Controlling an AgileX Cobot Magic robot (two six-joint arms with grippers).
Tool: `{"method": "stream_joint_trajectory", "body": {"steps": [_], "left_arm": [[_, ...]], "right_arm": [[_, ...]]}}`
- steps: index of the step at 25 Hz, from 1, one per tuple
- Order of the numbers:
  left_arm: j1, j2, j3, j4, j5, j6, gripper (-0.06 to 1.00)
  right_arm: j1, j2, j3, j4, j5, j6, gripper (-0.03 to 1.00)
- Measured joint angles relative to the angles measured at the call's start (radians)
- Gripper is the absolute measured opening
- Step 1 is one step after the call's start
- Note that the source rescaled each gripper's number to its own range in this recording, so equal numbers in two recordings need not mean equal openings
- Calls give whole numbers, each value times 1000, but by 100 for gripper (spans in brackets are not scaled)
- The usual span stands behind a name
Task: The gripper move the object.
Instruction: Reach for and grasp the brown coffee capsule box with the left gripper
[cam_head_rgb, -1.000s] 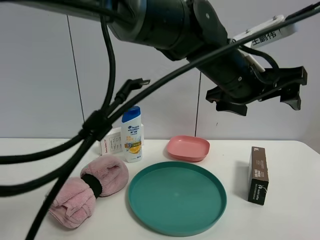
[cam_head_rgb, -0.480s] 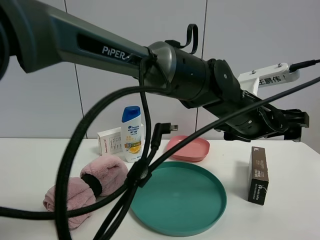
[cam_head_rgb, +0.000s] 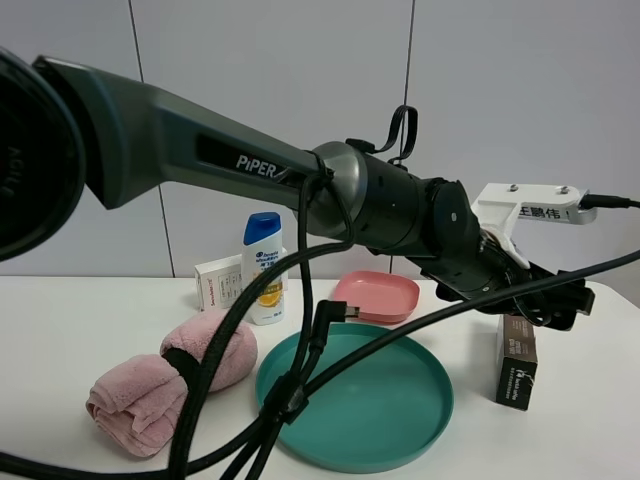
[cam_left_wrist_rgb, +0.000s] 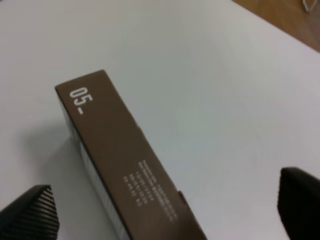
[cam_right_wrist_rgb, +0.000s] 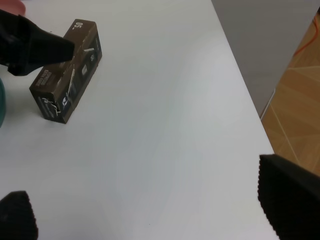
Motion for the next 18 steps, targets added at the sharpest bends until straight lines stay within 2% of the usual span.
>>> {"method": "stream_joint_trajectory", "body": {"steps": [5, 10, 18], "left_arm": [[0, 19, 0, 1, -24, -22, 81], [-8, 28, 0, -19, -34, -87, 81], [-26, 53, -1, -22, -95, -104, 81]], "right_arm": [[0, 0, 0, 0, 0, 0, 100], [0, 0, 0, 0, 0, 0, 100], [0, 0, 0, 0, 0, 0, 100]]}}
